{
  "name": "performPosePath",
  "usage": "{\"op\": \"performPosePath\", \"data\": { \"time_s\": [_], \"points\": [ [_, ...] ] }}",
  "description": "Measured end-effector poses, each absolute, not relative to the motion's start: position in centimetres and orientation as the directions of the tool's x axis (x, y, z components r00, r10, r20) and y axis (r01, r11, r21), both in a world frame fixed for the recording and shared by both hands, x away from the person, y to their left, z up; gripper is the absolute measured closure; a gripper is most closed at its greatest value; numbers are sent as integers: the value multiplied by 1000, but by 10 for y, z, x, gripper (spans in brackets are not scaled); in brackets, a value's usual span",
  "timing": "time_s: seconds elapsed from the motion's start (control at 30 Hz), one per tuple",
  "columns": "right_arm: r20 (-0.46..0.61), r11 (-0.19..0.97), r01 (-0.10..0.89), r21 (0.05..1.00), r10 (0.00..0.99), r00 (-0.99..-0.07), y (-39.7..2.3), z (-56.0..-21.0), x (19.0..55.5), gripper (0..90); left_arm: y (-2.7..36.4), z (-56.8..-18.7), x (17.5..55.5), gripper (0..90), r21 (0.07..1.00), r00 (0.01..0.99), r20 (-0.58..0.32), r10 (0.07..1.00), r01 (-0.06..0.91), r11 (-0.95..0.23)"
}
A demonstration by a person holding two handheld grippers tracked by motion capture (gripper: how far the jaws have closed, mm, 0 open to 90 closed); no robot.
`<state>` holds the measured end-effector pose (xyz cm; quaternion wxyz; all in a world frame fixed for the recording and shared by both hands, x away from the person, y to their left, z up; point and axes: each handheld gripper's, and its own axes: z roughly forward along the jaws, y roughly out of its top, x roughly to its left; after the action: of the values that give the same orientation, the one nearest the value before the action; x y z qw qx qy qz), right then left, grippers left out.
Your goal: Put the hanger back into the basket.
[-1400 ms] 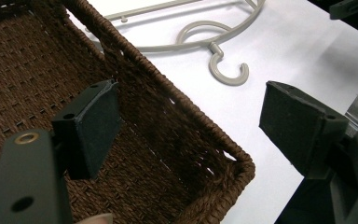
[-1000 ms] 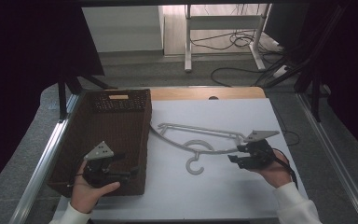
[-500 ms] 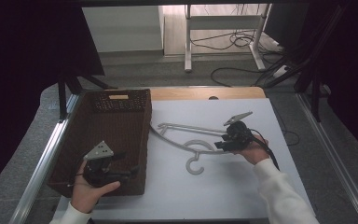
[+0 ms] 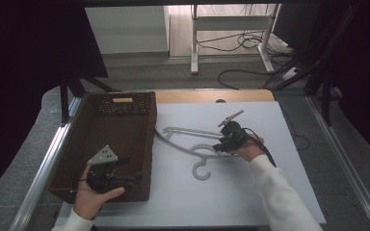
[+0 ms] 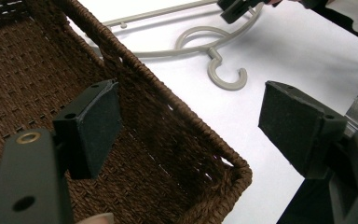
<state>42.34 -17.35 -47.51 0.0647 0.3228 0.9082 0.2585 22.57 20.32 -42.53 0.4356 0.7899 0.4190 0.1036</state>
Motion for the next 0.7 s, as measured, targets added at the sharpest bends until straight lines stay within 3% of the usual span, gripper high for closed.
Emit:
{"op": "performPosePath", "data": {
  "time_s": [0.4, 0.63, 0.7],
  "points": [
    [60, 704, 572, 420, 608, -792, -155, -494, 440, 633, 204, -426, 226, 207, 775, 623, -203, 755, 573, -265],
    [21, 743, 549, 384, 587, -809, -148, -499, 439, 786, 205, -425, 227, 207, 778, 623, -202, 755, 571, -263],
    [13, 752, 539, 380, 578, -816, -147, -500, 439, 792, 205, -425, 227, 207, 778, 625, -202, 754, 570, -264]
  ]
}}
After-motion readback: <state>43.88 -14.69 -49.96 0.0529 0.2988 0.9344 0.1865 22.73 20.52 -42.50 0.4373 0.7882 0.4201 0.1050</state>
